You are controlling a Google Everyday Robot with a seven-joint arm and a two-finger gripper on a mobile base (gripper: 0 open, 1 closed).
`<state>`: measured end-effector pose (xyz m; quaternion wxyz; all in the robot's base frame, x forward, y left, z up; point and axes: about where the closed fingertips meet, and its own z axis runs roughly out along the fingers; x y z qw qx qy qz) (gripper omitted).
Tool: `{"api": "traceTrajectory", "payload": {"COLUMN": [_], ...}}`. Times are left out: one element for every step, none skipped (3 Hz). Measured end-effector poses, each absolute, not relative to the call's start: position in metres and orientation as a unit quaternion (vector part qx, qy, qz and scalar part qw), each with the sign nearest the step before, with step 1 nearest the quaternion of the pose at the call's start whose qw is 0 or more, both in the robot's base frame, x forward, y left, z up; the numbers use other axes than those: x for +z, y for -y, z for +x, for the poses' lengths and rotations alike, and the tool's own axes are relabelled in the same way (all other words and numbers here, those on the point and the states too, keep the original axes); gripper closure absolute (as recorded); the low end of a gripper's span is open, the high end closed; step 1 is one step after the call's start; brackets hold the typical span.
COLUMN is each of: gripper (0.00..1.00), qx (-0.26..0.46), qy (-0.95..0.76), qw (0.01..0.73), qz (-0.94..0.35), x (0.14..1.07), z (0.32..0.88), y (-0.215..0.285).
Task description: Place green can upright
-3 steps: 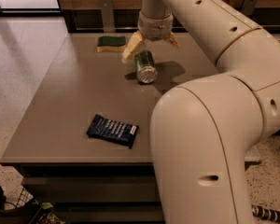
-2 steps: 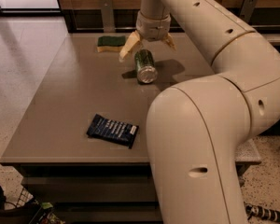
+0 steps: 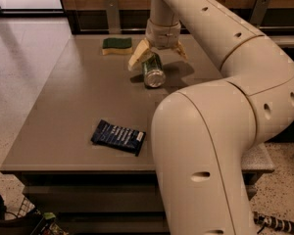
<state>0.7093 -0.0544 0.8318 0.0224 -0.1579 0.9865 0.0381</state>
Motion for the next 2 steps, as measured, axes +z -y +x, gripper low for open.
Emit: {"api": "traceTrajectory", "payload": {"gripper": [0.32, 0.63], "qx": [0.033, 0.037], "qy": [-0.988, -0.988], "qw": [0.015, 0.031], "qz": [-0.147, -0.148], "x": [0.8205, 0.8173], "z": [0.7067, 0.7160], "y": [0.0601, 0.0547]}}
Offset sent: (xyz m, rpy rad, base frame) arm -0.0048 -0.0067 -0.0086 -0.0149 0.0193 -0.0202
